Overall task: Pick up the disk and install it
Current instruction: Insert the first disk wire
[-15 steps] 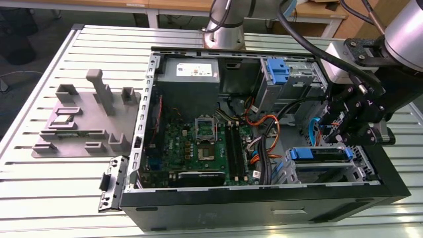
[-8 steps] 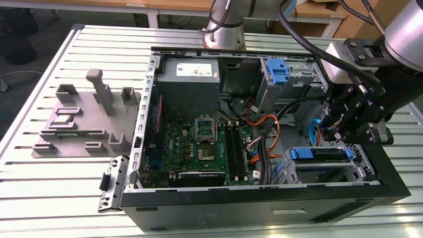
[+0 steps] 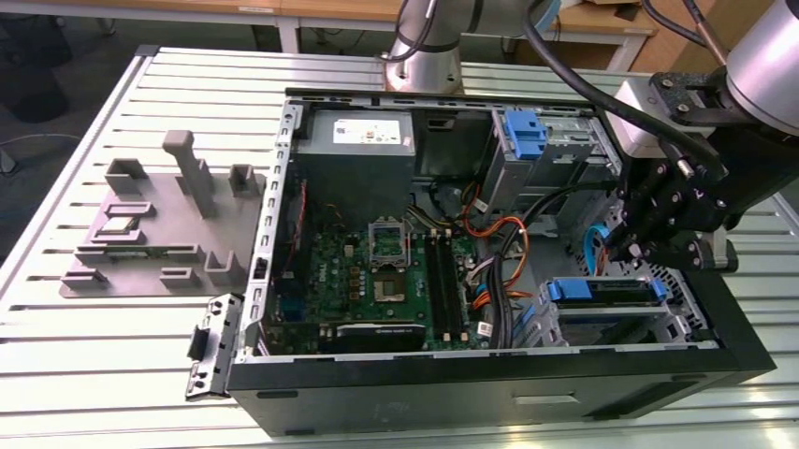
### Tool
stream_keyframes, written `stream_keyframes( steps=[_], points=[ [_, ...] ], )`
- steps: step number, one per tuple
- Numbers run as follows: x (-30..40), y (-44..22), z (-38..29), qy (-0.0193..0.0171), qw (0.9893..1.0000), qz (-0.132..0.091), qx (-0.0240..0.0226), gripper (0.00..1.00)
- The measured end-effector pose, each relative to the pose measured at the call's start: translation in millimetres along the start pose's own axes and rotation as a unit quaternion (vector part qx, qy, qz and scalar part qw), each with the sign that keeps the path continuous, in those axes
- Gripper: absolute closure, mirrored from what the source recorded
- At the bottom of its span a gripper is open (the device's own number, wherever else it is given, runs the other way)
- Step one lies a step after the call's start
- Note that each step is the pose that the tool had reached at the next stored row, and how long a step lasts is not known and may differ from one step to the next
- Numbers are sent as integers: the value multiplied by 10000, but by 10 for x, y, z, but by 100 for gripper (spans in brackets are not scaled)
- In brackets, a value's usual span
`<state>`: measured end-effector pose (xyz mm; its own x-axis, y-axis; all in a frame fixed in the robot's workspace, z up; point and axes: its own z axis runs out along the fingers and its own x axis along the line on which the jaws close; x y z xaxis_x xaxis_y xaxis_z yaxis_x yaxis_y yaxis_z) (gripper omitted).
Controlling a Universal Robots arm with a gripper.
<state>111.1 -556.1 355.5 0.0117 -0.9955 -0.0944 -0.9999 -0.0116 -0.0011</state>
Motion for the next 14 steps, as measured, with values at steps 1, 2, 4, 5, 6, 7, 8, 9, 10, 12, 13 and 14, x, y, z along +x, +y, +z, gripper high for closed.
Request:
stream_keyframes(
  steps=[1,2,4,5,6,7,8,9,10,12,13,14],
  points=[
    [0,0,0,0,10000,0,0,84],
    [0,0,0,0,10000,0,0,84],
    [0,0,1,0,10000,0,0,84],
    [0,0,0,0,10000,0,0,84],
    [1,0,9,0,10000,0,0,84],
    [15,1,12,-2,10000,0,0,84],
    [16,1,12,-2,10000,0,0,84],
    [17,1,12,-2,10000,0,0,84],
    [19,1,12,-2,10000,0,0,84],
    [25,1,12,-3,10000,0,0,84],
    [29,1,12,-2,10000,0,0,84],
    [35,1,13,-3,10000,0,0,84]
  ],
)
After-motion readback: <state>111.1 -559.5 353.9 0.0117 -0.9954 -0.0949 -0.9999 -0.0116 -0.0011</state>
